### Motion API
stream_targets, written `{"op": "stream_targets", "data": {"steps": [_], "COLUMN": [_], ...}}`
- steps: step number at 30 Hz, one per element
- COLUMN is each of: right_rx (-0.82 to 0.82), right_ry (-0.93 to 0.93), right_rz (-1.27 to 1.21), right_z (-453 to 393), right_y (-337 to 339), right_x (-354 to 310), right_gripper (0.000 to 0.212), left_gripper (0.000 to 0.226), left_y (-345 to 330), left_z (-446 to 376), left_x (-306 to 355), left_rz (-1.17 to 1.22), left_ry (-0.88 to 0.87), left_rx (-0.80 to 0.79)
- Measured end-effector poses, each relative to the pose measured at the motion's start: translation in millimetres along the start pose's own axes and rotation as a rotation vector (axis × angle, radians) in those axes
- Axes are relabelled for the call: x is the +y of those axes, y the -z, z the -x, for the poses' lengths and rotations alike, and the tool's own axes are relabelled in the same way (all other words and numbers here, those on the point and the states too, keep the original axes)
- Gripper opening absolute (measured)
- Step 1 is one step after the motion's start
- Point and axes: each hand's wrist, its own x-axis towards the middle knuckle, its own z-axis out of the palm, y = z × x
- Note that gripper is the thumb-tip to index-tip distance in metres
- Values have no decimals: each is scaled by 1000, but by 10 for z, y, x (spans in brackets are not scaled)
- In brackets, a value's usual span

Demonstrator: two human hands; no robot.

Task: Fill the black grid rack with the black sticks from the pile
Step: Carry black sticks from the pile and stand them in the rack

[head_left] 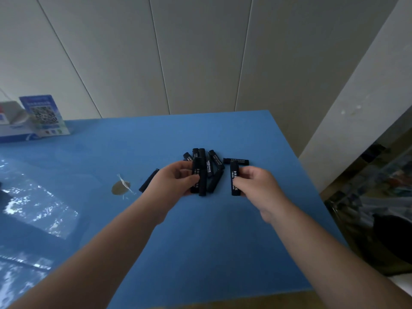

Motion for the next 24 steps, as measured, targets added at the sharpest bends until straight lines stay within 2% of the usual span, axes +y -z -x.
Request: {"op": "stream_targets", "data": {"steps": [4, 10, 20, 24], "right_rx": [-124, -271, -591, -667], "right_ry": [35, 155, 225, 218], "right_rz": [-119, -83, -17, -21], "right_z": [69, 139, 626, 949], "right_y": [-188, -696, -1994, -2546], "right_x": [-98, -265, -556, -641], "right_gripper": [11, 10, 13, 11], "left_gripper": [17, 15, 16, 14], "left_y": [128, 575, 1708, 2193], "left_z": [130, 472, 1352, 1813], "left_x": [-13, -81, -305, -357], "left_rz": [40, 88, 141, 161], "left_ry": [-7, -4, -23, -34], "left_rx": [54, 206, 437, 514]}}
